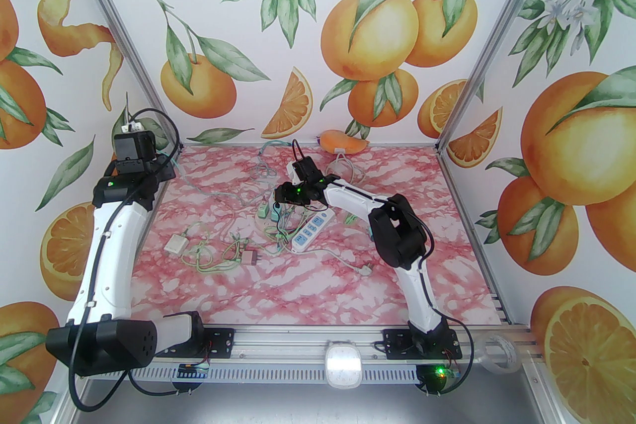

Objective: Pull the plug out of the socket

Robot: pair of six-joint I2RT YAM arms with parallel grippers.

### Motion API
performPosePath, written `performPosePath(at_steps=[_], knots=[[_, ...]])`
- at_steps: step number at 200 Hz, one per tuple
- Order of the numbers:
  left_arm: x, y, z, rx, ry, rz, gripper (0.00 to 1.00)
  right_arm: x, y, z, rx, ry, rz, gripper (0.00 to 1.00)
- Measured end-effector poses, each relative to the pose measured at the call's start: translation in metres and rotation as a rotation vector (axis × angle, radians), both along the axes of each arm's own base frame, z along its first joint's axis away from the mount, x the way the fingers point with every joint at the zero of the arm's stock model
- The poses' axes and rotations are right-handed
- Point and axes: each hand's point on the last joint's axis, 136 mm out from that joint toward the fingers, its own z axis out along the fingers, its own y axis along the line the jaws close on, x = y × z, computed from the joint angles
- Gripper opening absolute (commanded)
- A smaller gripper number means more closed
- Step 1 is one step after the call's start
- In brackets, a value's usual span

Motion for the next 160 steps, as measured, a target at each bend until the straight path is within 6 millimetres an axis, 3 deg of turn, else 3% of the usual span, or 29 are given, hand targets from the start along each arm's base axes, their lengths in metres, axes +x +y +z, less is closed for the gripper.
performPosePath(at_steps=[29, 49, 73, 91, 160], knots=[[0.008, -0.004, -0.017, -0.034, 0.033, -0.027, 0.31, 0.0, 0.0, 0.0, 0.0, 0.0, 0.0, 0.45], [0.019, -0.003, -0.059, -0.072, 0.133, -0.036, 0.32, 0.0, 0.0, 0.0, 0.0, 0.0, 0.0, 0.45], [0.031, 0.003, -0.13, -0.132, 0.303, -0.028, 0.33, 0.0, 0.0, 0.0, 0.0, 0.001, 0.0, 0.45], [0.036, 0.009, -0.17, -0.171, 0.399, -0.014, 0.33, 0.0, 0.0, 0.0, 0.001, 0.0, 0.0, 0.45], [0.058, 0.024, -0.26, -0.256, 0.603, 0.005, 0.36, 0.0, 0.0, 0.0, 0.002, -0.002, 0.0, 0.45]])
